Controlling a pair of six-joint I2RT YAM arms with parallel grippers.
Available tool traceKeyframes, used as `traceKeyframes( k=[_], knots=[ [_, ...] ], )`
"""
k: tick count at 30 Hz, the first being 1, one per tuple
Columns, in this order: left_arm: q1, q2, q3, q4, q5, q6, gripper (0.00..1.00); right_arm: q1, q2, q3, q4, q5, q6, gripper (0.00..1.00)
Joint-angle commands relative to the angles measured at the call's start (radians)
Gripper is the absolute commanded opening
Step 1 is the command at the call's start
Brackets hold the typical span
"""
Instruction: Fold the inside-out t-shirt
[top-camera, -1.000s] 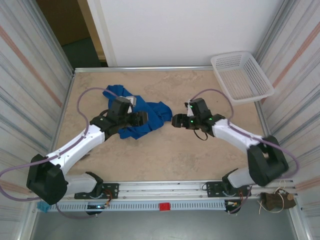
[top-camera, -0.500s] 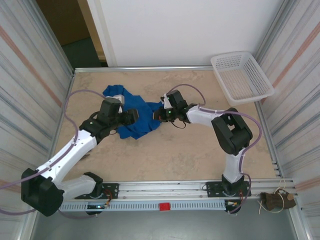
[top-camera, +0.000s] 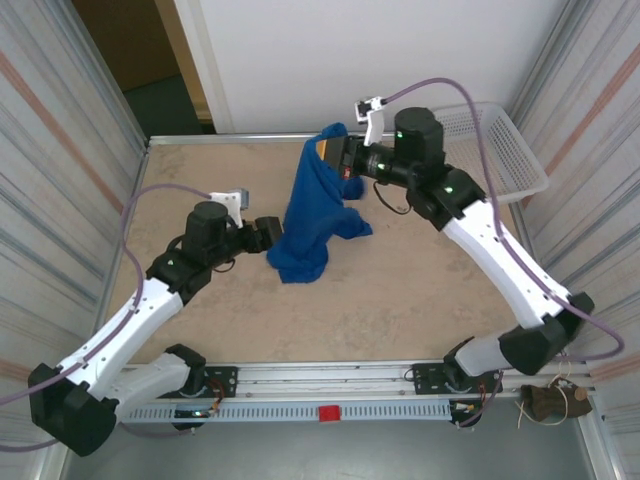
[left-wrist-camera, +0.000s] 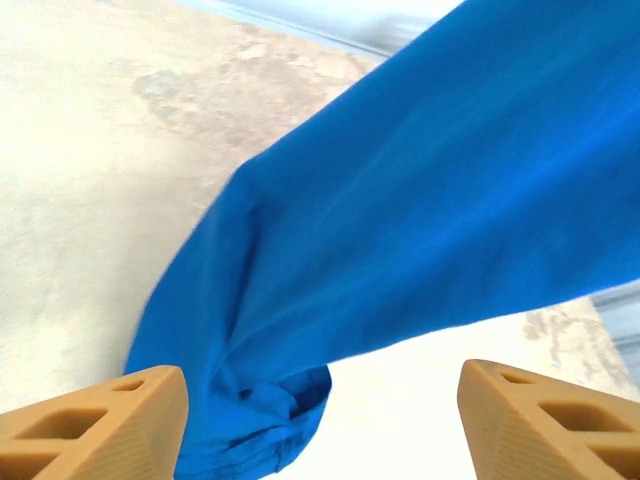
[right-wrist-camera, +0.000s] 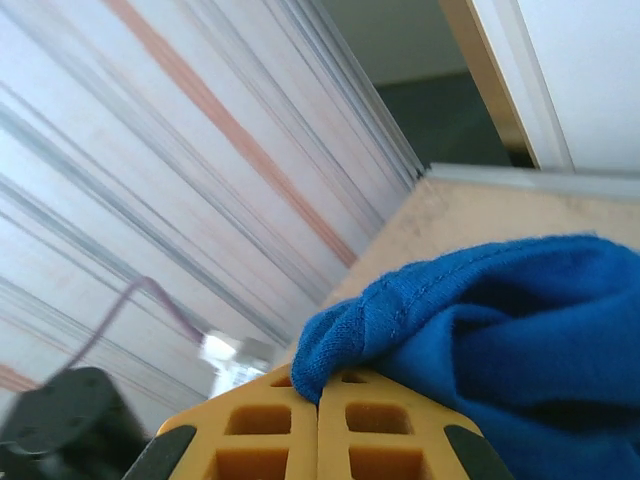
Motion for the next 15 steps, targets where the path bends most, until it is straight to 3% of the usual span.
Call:
traceKeyframes(
  k=[1, 7, 12, 14, 15],
  knots=[
    [-0.067, -0.016, -0.005, 0.119, 0.034, 0.025, 0.73, 0.029, 0.01, 0.015, -0.113, 0.102, -0.065, 0.0],
    [-0.233, 0.062, 0.021, 0.217, -0.064, 0.058, 0.75, 0.083, 0.002, 0.023, -0.135, 0.21, -0.091, 0.0],
    [-0.277, 0.194, 0.052, 0.274, -0.102, 0.056, 0.79, 0.085, -0.009, -0.03, -0.125, 0.225, -0.084, 0.0],
    [-0.276, 0.247, 0.06, 0.286, -0.143, 0.059, 0.74, 0.084, -0.03, -0.06, -0.115, 0.237, -0.08, 0.0],
    [-0.269, 0.27, 0.061, 0.296, -0.158, 0.073, 0.62, 0.082, -0.042, -0.076, -0.115, 0.249, -0.078, 0.0]
  ],
)
